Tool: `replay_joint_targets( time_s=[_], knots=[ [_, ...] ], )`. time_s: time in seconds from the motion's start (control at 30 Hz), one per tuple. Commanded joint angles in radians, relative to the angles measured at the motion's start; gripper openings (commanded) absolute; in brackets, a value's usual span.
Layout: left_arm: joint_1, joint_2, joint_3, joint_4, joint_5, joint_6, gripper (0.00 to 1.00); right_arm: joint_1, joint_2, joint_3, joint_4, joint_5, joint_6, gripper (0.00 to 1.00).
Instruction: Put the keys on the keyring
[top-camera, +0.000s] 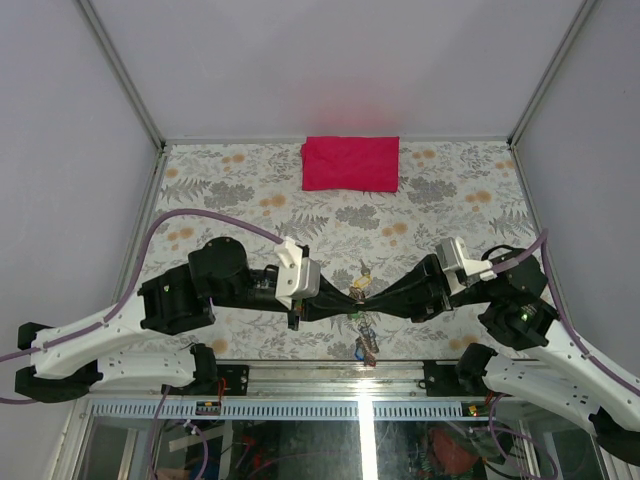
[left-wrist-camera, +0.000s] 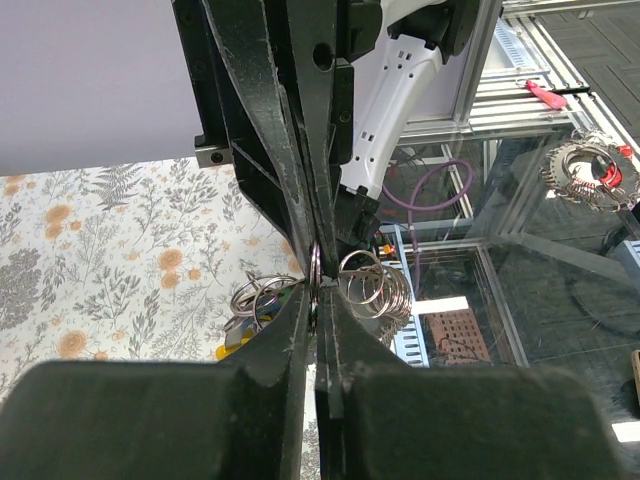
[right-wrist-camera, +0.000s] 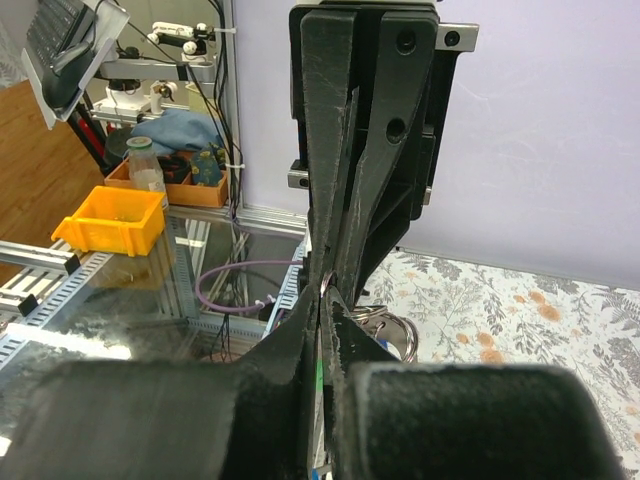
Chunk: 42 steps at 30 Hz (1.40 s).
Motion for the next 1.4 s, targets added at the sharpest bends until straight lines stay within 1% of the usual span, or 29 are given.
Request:
replay_joint_targets(
  time_s=[0.0,0.13,0.17,0.33,0.43,0.6,0.67,0.8,1.0,1.2,1.37],
  knots=[
    [-0.003,-0.002,0.009,0.018,0.016,-0.001,0.0,-0.001,-0.013,0.051,0.038,0.011,-0.021,0.0],
    [-0.003,-0.004,0.04,-0.034,0.0,0.017,0.0,-0.001,-0.021,0.059,-0.02,0.026,-0.054,0.0],
    [-0.002,-0.001,0.06,-0.058,-0.008,0.022,0.0,-0.001,-0.026,0.06,-0.042,0.036,-0.072,0.02],
    [-0.003,0.045,0.166,-0.255,-0.071,0.067,0.0,-0.002,-0.051,0.076,-0.166,0.094,-0.152,0.25],
    [-0.002,0.09,0.24,-0.384,-0.106,0.093,0.0,-0.002,-0.056,0.09,-0.24,0.121,-0.192,0.31],
    [-0.003,0.178,0.353,-0.587,-0.16,0.135,0.0,-0.002,-0.057,0.089,-0.319,0.178,-0.218,0.36],
    [-0.003,0.221,0.4,-0.667,-0.185,0.15,0.0,-0.002,-0.053,0.077,-0.326,0.193,-0.218,0.37],
    [-0.003,0.305,0.491,-0.793,-0.233,0.169,0.0,-0.002,-0.047,0.039,-0.297,0.197,-0.208,0.38],
    [-0.003,0.368,0.567,-0.906,-0.291,0.171,0.0,-0.001,-0.041,-0.027,-0.237,0.198,-0.197,0.4],
    [-0.005,0.434,0.637,-1.003,-0.309,0.167,0.0,-0.002,-0.041,-0.155,-0.016,0.194,-0.13,0.41],
    [-0.011,0.447,0.647,-1.014,-0.312,0.163,0.0,-0.001,-0.002,-0.192,0.095,0.153,-0.084,0.41]
  ],
)
